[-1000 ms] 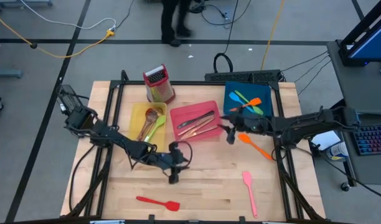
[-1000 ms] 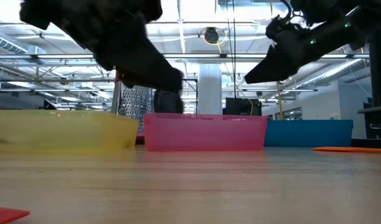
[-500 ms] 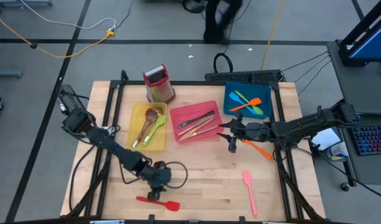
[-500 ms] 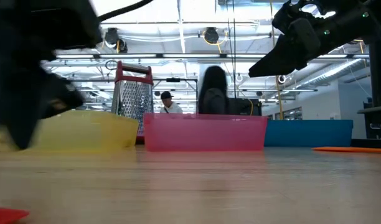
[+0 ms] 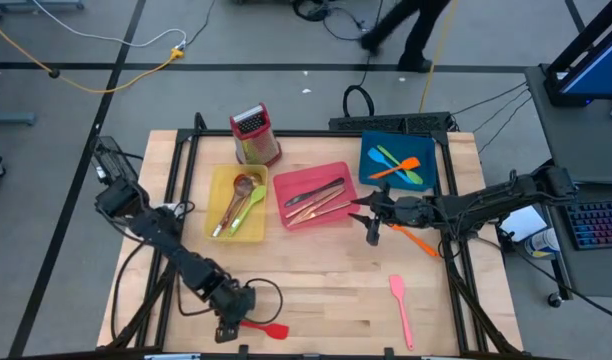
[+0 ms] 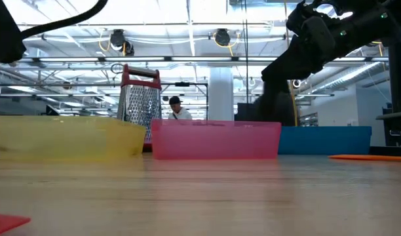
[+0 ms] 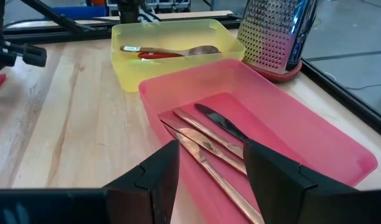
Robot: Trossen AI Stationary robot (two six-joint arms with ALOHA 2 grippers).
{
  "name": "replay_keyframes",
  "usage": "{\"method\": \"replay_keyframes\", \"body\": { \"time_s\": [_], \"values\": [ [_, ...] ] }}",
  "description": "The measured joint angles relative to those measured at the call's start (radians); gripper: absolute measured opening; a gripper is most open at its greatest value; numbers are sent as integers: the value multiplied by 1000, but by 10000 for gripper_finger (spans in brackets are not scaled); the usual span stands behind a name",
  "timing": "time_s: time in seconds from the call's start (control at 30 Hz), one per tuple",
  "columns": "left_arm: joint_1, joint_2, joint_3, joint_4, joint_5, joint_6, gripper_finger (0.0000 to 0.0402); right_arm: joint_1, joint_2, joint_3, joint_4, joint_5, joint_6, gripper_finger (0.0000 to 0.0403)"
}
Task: Pick & Place Kitchen Items
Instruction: Put the red spatula into the blue bin
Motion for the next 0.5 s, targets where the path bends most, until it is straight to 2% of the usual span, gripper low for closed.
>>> {"method": "replay_keyframes", "body": {
  "time_s": [0.27, 0.5],
  "values": [
    [-48, -1, 1, -114, -93, -94, 140, 0, 0, 0, 0, -3, 13, 171],
    [-96, -3, 2, -134, -153, -142, 140, 6, 0, 0, -1, -4, 17, 171]
  ]
}}
